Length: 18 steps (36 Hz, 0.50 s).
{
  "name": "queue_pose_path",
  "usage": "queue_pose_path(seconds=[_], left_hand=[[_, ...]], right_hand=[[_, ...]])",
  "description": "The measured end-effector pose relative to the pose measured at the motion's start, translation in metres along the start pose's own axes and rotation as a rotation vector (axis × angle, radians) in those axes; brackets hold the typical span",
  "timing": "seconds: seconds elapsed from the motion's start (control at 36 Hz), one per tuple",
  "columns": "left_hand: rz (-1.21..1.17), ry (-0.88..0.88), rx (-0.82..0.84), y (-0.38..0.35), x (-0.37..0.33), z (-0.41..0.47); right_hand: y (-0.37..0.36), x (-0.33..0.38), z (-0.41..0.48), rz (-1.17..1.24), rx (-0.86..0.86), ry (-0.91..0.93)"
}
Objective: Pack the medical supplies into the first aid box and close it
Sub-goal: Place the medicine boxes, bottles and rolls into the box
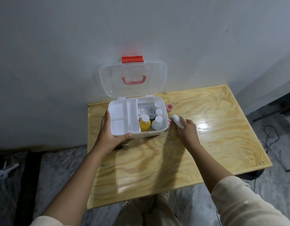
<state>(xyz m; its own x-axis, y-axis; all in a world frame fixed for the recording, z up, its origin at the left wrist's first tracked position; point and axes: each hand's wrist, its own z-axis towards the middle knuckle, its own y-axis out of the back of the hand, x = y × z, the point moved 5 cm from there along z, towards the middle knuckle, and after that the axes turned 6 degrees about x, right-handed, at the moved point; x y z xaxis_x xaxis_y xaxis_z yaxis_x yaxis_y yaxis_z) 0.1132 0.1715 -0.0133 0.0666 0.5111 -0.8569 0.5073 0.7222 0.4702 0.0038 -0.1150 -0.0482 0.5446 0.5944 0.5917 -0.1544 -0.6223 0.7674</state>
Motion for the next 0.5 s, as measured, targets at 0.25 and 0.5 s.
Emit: queue_pose_path(seconds=[0.25,0.5], left_hand=[[-0.018,-0.029,0.047,0.005,0.002,0.000],[-0.090,-0.080,0.091,0.013,0.003,0.003]], right_hand=[[0.030,0.043,-0.025,0.337,-0.241,-0.072],[0.032,0.159,-0.057,0.538,-0.327,0.247]])
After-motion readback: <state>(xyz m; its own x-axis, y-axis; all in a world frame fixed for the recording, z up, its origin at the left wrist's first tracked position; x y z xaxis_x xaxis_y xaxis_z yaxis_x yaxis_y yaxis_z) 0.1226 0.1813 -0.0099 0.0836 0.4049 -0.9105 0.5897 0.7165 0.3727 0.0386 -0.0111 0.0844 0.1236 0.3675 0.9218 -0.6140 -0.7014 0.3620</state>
